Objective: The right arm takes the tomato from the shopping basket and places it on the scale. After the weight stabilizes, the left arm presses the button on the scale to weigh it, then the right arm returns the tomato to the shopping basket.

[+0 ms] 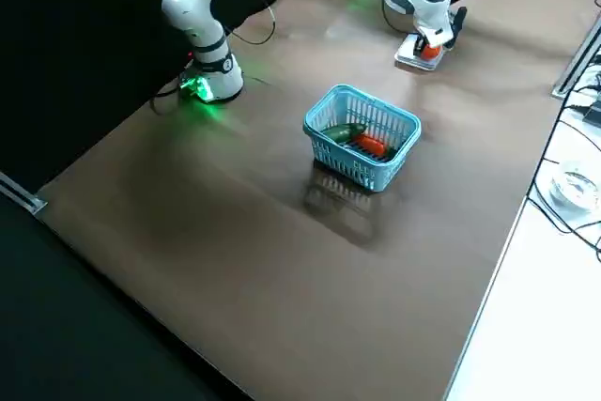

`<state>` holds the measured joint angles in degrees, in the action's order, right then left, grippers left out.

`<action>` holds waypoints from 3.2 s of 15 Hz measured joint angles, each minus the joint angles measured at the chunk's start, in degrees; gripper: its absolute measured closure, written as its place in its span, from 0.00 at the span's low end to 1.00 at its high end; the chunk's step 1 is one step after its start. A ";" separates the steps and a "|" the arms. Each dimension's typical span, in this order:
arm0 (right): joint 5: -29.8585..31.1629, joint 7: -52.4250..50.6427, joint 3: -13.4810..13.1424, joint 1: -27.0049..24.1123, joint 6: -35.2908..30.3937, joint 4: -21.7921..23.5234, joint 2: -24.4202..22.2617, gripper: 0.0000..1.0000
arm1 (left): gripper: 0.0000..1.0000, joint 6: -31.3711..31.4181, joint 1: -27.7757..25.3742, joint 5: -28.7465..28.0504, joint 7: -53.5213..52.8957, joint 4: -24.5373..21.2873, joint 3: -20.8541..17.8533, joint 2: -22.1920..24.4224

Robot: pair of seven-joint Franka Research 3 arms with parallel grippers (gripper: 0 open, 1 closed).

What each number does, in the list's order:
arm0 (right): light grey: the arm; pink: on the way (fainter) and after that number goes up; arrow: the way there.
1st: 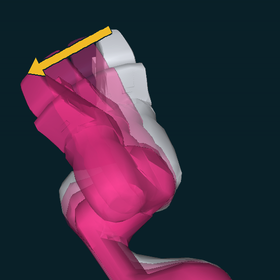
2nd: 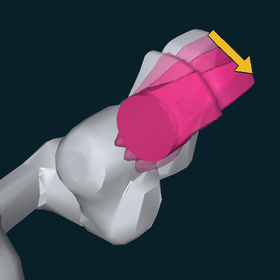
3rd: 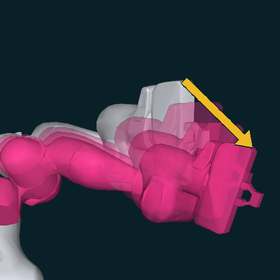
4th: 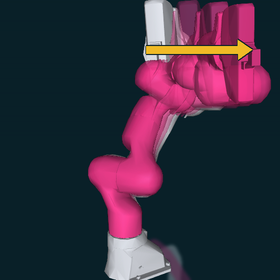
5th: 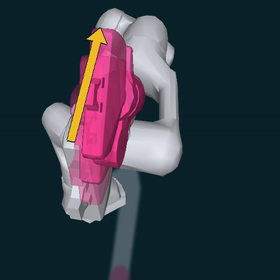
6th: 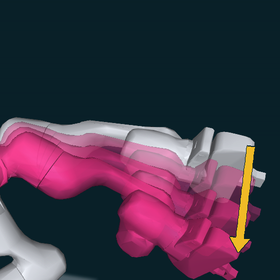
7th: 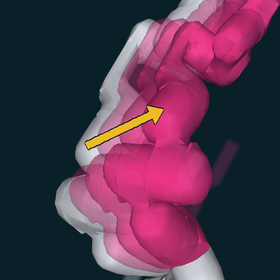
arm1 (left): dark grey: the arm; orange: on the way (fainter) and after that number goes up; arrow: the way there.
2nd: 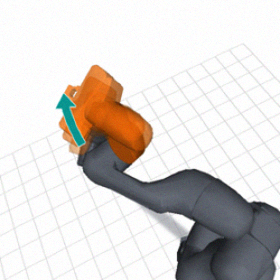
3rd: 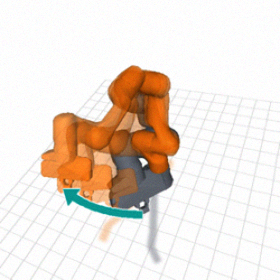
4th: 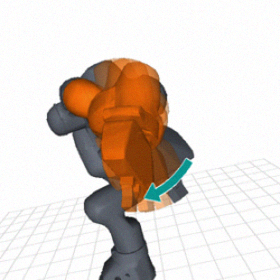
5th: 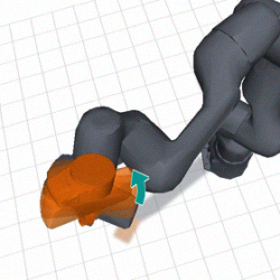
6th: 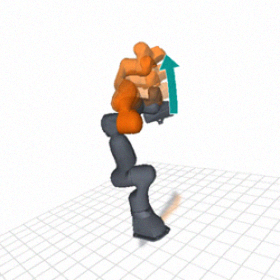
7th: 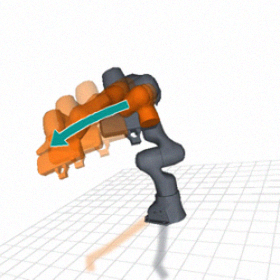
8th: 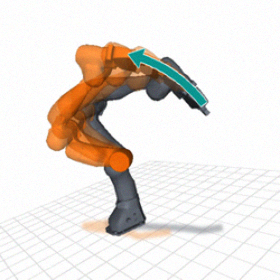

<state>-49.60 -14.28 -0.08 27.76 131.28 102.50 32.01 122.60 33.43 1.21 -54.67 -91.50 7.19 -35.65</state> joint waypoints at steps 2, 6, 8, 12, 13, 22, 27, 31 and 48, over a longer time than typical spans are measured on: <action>0.01 -0.73 -0.29 -0.98 0.03 -0.03 0.00 0.03 | 0.99 1.28 0.48 0.00 0.49 0.01 -0.01 -0.76; 1.57 -3.59 -0.58 -4.65 -0.24 -0.63 -0.16 0.00 | 0.99 1.89 1.49 0.00 1.26 0.03 -0.04 -2.07; 4.84 -3.64 -1.90 -4.72 -0.20 -1.40 -1.05 0.00 | 0.99 3.02 1.75 0.00 1.40 0.03 -0.04 -2.26; 16.71 -3.61 -7.84 -4.76 -1.70 -4.38 -6.70 0.00 | 0.99 6.40 2.70 0.00 3.00 0.05 -0.05 -3.35; 20.52 -3.58 -9.84 -4.79 -3.80 -5.66 -8.55 0.00 | 0.99 7.13 2.90 0.00 3.08 0.04 -0.05 -3.74; 39.92 2.71 -21.58 -5.14 -31.54 -20.18 -17.34 0.00 | 0.99 9.34 3.40 0.00 3.36 0.09 -0.06 -5.30; 46.95 11.41 -21.68 -2.53 -44.75 -20.54 -23.68 0.00 | 0.99 10.79 3.95 0.00 4.08 0.09 -0.11 -6.27; 48.00 16.19 -21.14 -3.56 -45.11 -21.12 -24.07 0.00 | 0.99 12.02 3.97 -0.01 4.14 0.12 -0.16 -7.05; 47.98 12.97 -5.78 -23.85 -44.72 -17.21 -27.53 0.00 | 0.99 12.00 4.92 -3.71 4.25 0.16 -0.33 -7.12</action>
<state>-1.63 -1.31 -5.86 3.91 86.56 85.29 4.48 134.60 38.35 -2.50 -50.42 -91.34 6.87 -42.77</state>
